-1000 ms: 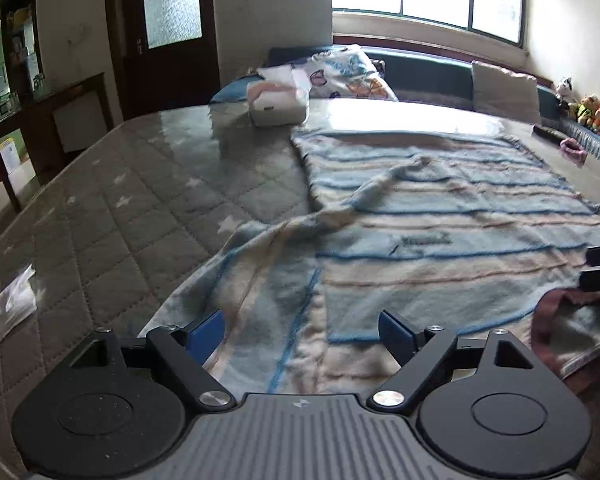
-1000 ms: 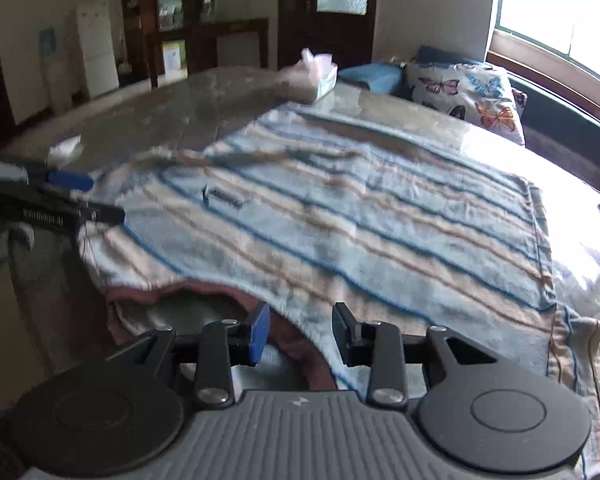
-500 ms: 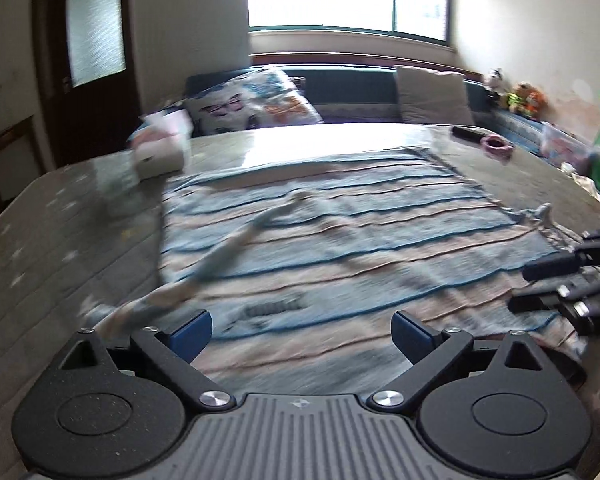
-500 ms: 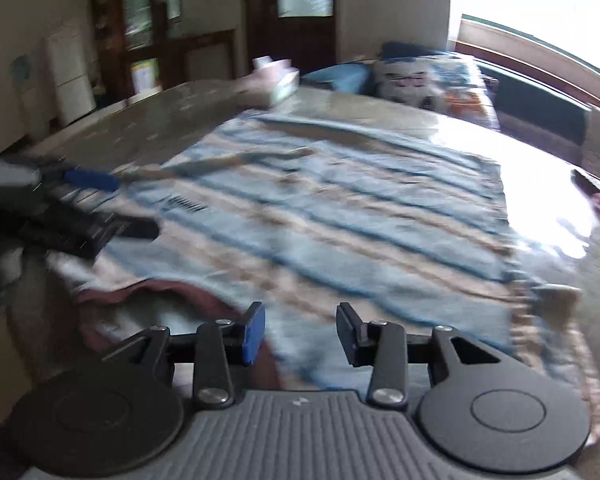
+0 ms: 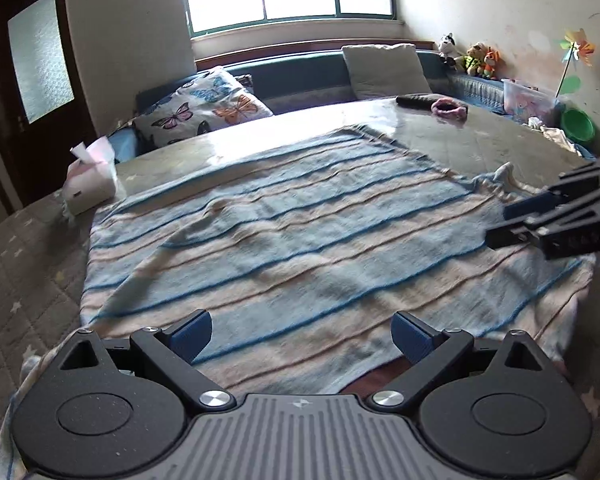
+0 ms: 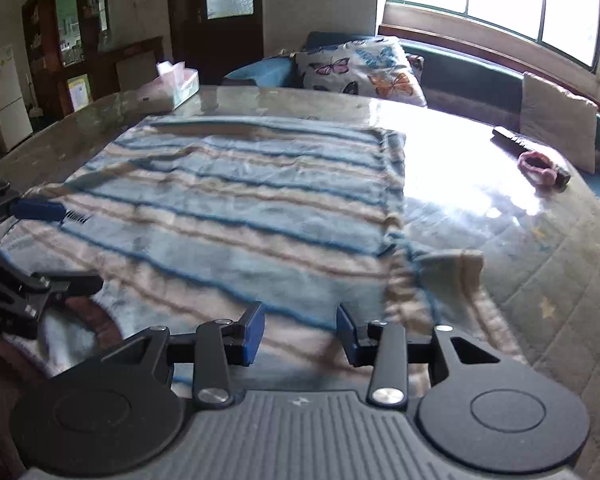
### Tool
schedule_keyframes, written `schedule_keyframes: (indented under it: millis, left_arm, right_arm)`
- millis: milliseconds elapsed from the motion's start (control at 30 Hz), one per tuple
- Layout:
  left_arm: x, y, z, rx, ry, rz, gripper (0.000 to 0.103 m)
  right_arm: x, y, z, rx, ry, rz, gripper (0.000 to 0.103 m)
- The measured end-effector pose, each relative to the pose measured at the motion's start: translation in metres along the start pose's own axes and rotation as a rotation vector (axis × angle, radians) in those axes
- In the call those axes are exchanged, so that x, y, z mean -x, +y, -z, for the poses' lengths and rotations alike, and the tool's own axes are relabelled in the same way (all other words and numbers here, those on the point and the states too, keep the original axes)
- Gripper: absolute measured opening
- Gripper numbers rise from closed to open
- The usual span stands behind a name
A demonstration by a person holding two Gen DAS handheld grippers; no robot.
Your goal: Fold clothes
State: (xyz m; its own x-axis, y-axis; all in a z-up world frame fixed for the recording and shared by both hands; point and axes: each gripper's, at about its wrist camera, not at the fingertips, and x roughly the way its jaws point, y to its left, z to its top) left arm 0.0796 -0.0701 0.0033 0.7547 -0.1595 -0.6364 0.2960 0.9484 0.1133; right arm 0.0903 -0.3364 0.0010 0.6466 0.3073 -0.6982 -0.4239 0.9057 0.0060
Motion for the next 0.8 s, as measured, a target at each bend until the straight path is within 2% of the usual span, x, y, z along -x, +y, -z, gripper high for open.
schedule_keyframes:
  millis: [133, 400, 600, 800]
  left_arm:
    - [-0.004, -0.016, -0.01, -0.04, -0.018, 0.02, 0.099]
    - [-0.014, -0.052, -0.004, -0.171, -0.004, 0.054, 0.099]
    - [-0.013, -0.057, -0.005, -0.191, -0.015, 0.066, 0.099]
    - [-0.01, -0.064, 0.0, -0.236, -0.023, 0.075, 0.1]
  right_arm:
    - [-0.01, -0.011, -0.014, -0.022, -0.034, 0.013, 0.04]
    - [-0.03, -0.032, -0.016, -0.06, -0.011, 0.042, 0.04]
    - [-0.004, -0.019, -0.006, 0.014, -0.032, 0.039, 0.046]
    - [0.017, 0.002, 0.018, 0.079, 0.008, -0.017, 0.048]
